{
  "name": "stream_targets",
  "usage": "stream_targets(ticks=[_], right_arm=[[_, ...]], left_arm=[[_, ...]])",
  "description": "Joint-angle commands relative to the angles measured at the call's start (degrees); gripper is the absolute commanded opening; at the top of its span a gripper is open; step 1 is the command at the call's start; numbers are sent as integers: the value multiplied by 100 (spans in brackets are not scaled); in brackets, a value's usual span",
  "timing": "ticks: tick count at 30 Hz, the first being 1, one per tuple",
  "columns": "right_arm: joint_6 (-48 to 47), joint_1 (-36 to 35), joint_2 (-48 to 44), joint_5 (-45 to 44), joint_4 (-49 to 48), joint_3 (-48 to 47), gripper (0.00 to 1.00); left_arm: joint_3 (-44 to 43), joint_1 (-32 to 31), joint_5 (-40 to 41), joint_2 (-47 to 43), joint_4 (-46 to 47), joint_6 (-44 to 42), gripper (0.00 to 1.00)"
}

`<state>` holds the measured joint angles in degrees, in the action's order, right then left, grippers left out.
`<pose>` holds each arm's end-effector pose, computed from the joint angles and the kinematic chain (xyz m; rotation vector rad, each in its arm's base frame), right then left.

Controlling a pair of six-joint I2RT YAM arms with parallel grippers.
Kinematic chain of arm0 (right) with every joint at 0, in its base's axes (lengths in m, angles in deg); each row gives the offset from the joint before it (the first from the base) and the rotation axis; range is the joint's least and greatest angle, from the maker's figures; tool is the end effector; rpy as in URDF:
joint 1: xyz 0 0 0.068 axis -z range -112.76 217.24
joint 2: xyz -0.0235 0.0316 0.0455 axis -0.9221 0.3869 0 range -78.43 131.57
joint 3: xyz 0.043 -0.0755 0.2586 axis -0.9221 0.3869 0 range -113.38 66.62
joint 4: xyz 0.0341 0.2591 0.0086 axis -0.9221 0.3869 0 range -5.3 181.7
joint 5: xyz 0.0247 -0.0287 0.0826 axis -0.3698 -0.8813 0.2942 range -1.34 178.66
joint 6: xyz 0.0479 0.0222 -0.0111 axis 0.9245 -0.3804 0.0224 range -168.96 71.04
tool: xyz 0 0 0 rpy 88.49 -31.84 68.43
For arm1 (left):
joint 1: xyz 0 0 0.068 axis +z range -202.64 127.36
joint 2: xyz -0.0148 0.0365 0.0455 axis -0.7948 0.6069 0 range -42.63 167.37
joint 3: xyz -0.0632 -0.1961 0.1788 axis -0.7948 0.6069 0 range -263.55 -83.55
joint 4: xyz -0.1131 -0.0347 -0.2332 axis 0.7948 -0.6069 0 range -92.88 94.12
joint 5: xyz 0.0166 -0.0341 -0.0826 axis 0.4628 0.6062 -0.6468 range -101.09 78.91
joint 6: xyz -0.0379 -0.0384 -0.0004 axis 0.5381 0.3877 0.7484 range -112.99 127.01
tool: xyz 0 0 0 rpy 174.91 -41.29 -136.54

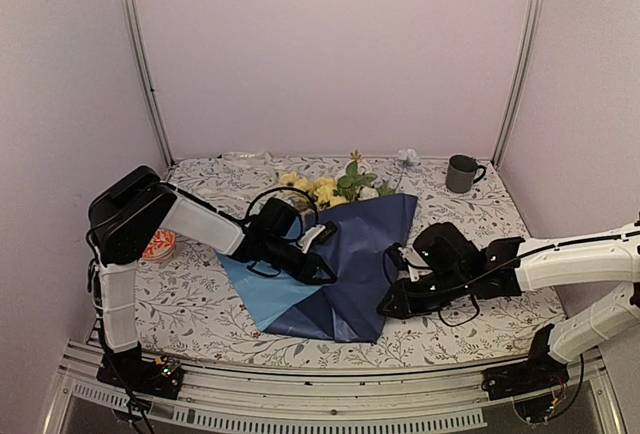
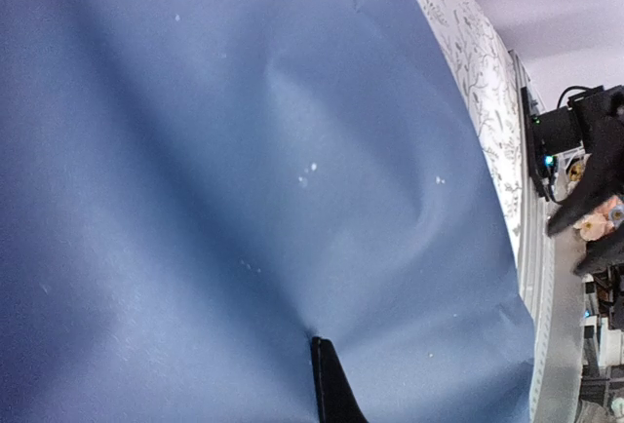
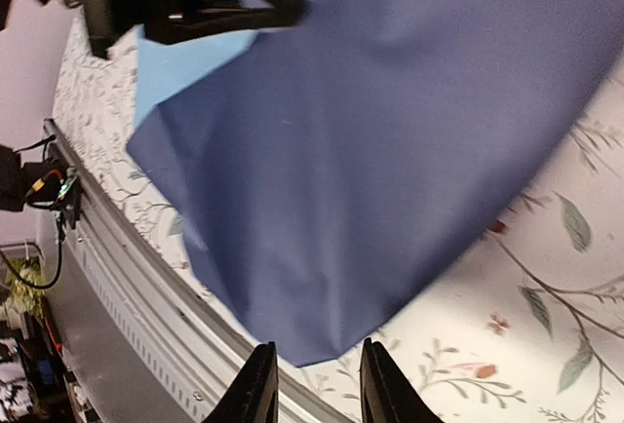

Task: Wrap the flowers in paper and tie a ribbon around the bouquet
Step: Press the fold line of the 2/3-folded wrapping paper.

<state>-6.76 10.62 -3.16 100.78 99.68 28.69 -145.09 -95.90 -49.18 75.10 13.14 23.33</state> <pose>0.1316 0.2133 0.1818 -0.4406 2.6958 0.8959 0.2751 -0.2889 0.1021 0.9226 2.3807 -1.2510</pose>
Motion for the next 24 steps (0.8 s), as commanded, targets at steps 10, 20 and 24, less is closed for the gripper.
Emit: stream_targets(ticks=[10, 20, 24], right_arm=[[-876, -644, 2352, 608, -1061, -1246, 8], [-736, -832, 3231, 344, -784, -1231, 3], [-755, -850, 3166, 372, -834, -1202, 3]], left_arm=[[219, 256, -91, 17, 377, 147, 0], [221, 413, 225, -189, 356, 328, 0], [73, 450, 577, -413, 182, 307, 19]])
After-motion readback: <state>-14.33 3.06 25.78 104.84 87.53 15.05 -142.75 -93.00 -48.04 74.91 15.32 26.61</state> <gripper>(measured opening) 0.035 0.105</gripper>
